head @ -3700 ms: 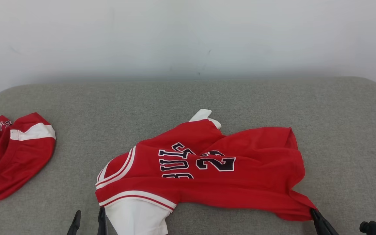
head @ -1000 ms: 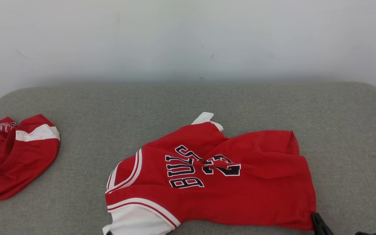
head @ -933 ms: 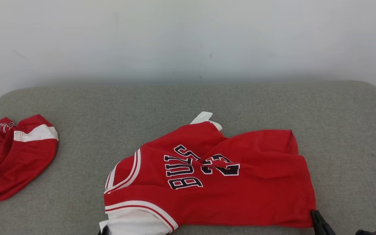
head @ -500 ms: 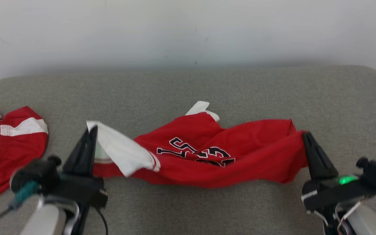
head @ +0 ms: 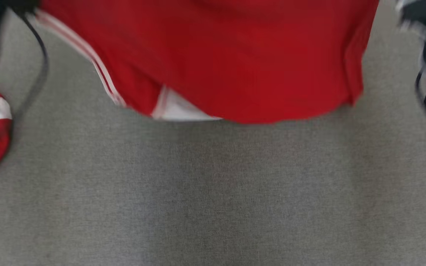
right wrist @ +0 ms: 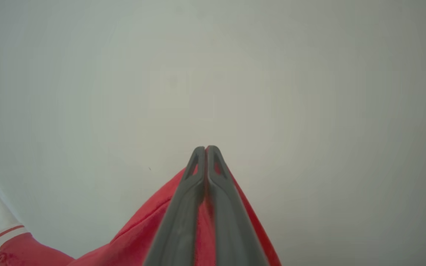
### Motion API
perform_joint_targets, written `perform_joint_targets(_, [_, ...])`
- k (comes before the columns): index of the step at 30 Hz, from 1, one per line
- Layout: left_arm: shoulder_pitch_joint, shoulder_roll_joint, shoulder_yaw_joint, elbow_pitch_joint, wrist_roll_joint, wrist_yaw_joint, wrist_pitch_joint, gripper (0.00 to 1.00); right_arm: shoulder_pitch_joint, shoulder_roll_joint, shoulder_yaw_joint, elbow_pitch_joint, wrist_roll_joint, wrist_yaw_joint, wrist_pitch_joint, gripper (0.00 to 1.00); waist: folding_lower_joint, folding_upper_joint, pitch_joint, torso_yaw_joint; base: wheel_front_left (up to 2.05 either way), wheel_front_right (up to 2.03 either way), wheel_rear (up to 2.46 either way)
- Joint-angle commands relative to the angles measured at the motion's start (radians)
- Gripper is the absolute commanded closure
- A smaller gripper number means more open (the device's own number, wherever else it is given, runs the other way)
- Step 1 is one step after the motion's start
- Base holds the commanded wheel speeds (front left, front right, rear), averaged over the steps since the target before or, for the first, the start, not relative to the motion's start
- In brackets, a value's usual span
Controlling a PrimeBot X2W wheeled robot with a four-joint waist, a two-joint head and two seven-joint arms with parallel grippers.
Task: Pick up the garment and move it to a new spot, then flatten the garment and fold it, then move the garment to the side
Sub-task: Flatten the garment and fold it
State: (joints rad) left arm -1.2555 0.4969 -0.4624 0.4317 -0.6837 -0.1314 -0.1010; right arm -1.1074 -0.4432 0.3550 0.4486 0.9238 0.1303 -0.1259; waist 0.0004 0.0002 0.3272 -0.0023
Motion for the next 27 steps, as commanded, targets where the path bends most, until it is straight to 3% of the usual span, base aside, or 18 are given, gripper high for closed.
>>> perform_joint_targets(1, [-0.081, 0.012, -0.004, 0.032, -0.02, 0.002, 0.003, 1.0, -0.087, 0.004, -0.001, 0.031, 0.011, 0.001, 0.012, 1.0, -0.0004, -0.0002, 0.132, -0.018, 0.0, 0.0, 0.0])
perform_joint_targets(6, [-0.355, 0.047, -0.052, 0.131, -0.014, 0.002, 0.03, 1.0, -0.362, 0.021, -0.005, 0.159, 0.029, 0.001, 0.047, 1.0, -0.0004, -0.0002, 0.18, -0.036, 0.0, 0.0, 0.0])
perform_joint_targets(14, [-0.646, 0.01, -0.129, 0.274, -0.047, 0.002, 0.018, 1.0, -0.61, 0.027, -0.002, 0.333, 0.009, 0.001, 0.05, 1.0, -0.0004, -0.0002, 0.197, -0.033, 0.0, 0.0, 0.0])
perform_joint_targets(20, [-0.776, -0.008, -0.214, 0.361, -0.079, 0.002, 0.005, 1.0, -0.697, 0.04, 0.036, 0.429, -0.007, 0.001, 0.044, 1.0, -0.0004, -0.0002, 0.213, -0.037, 0.0, 0.0, 0.0])
perform_joint_targets(27, [-0.812, -0.006, -0.304, 0.414, -0.129, 0.002, -0.024, 1.0, -0.712, 0.034, 0.082, 0.469, 0.018, 0.001, 0.023, 1.0, -0.0004, -0.0002, 0.246, -0.039, 0.0, 0.0, 0.0])
